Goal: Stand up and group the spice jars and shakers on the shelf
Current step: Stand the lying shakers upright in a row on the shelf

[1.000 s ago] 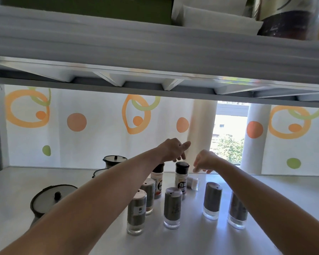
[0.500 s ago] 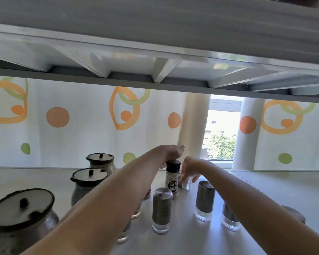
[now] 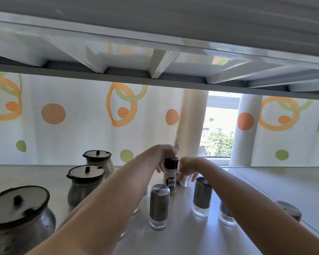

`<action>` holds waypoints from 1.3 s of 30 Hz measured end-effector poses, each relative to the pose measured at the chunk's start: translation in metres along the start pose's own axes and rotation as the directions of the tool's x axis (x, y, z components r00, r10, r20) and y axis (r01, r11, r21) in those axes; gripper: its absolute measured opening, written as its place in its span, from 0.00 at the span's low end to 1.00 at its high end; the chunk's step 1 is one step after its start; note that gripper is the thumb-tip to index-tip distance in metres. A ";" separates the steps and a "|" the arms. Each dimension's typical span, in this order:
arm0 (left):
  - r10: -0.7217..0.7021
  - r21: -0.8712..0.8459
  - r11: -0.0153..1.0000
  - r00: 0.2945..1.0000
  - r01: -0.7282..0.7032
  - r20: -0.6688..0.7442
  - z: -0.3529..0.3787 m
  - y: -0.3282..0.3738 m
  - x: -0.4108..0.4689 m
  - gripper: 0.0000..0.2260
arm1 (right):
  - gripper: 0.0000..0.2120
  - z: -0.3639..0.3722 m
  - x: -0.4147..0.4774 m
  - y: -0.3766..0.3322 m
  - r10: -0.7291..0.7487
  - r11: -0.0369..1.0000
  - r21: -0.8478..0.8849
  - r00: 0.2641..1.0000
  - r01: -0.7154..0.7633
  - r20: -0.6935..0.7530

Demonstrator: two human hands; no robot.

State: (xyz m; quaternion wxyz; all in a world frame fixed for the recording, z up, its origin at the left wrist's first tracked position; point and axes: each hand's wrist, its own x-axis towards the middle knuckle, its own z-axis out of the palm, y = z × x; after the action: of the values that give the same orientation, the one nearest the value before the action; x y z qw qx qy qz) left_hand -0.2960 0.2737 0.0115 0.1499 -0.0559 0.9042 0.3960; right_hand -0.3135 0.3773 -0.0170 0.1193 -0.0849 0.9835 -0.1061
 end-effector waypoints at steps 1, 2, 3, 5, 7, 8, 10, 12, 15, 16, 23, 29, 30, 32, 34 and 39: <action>0.012 -0.018 1.000 1.000 -0.012 -0.004 0.000 0.000 -0.001 0.33 | 0.24 0.000 -0.002 0.000 0.000 1.000 -0.007 1.000 0.000 -0.009; 0.029 -0.042 0.999 0.999 -0.029 -0.018 0.000 0.000 -0.001 0.32 | 0.24 -0.001 -0.003 0.001 0.001 1.000 -0.009 1.000 -0.002 -0.020; 0.050 -0.074 0.996 0.998 -0.053 -0.042 0.000 0.001 -0.001 0.31 | 0.23 -0.003 -0.003 0.002 0.005 1.000 -0.008 0.999 -0.006 -0.031; 0.095 -0.133 0.985 0.992 -0.106 -0.081 0.000 0.005 -0.003 0.28 | 0.23 -0.006 -0.005 0.005 0.017 1.000 0.018 0.999 -0.016 -0.043; 0.156 -0.150 0.974 0.984 -0.168 -0.087 0.001 0.011 -0.009 0.27 | 0.21 -0.009 -0.009 0.009 0.031 0.997 0.074 0.999 -0.028 -0.036; 0.188 -0.133 0.971 0.979 -0.198 -0.080 0.001 0.015 -0.013 0.27 | 0.20 -0.010 -0.012 0.010 0.035 0.995 0.099 0.999 -0.031 -0.035; 0.245 -0.065 0.967 0.968 -0.248 -0.057 0.003 0.021 -0.021 0.27 | 0.19 -0.011 -0.017 0.012 0.035 0.992 0.126 0.999 -0.030 -0.039; 0.289 -0.010 0.957 0.957 -0.289 -0.016 0.005 0.027 -0.029 0.26 | 0.21 -0.012 -0.021 0.014 0.036 0.988 0.149 0.998 -0.029 -0.045; 0.328 0.060 0.942 0.943 -0.331 0.046 0.008 0.032 -0.036 0.26 | 0.25 -0.012 -0.024 0.019 0.057 0.978 0.203 0.996 -0.041 -0.071; 0.337 0.086 0.936 0.940 -0.341 0.056 0.010 0.034 -0.037 0.26 | 0.26 -0.012 -0.025 0.021 0.062 0.978 0.205 0.995 -0.044 -0.081; 0.375 0.191 0.904 0.924 -0.383 0.076 0.018 0.033 -0.039 0.25 | 0.30 -0.009 -0.027 0.025 0.050 0.980 0.195 0.992 -0.027 -0.113; 0.450 0.540 0.773 0.888 -0.333 -0.098 -0.021 0.018 -0.063 0.27 | 0.33 -0.033 -0.047 0.020 0.022 0.997 0.073 0.985 -0.010 -0.170; 0.445 0.616 0.734 0.888 -0.285 -0.119 -0.035 0.013 -0.069 0.26 | 0.34 -0.038 -0.052 0.017 0.006 0.999 0.052 0.984 0.004 -0.179; 0.408 0.713 0.675 0.900 -0.187 -0.151 -0.068 -0.002 -0.083 0.25 | 0.35 -0.045 -0.061 0.006 -0.024 0.999 0.033 0.984 0.031 -0.175; 0.342 0.757 0.648 0.920 -0.085 -0.190 -0.100 -0.023 -0.099 0.26 | 0.38 -0.048 -0.069 -0.012 -0.078 0.996 0.020 0.983 0.082 -0.167; 0.193 0.813 0.571 0.945 0.109 -0.263 -0.155 -0.089 -0.146 0.24 | 0.33 -0.042 -0.090 -0.076 -0.250 0.966 0.041 0.963 0.255 -0.098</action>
State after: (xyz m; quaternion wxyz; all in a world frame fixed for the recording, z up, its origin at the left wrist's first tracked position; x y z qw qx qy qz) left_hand -0.1731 0.0972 0.0949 -0.0010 -0.0224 0.9967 -0.0785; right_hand -0.2270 0.3291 0.0599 0.0614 -0.2014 0.9660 -0.1502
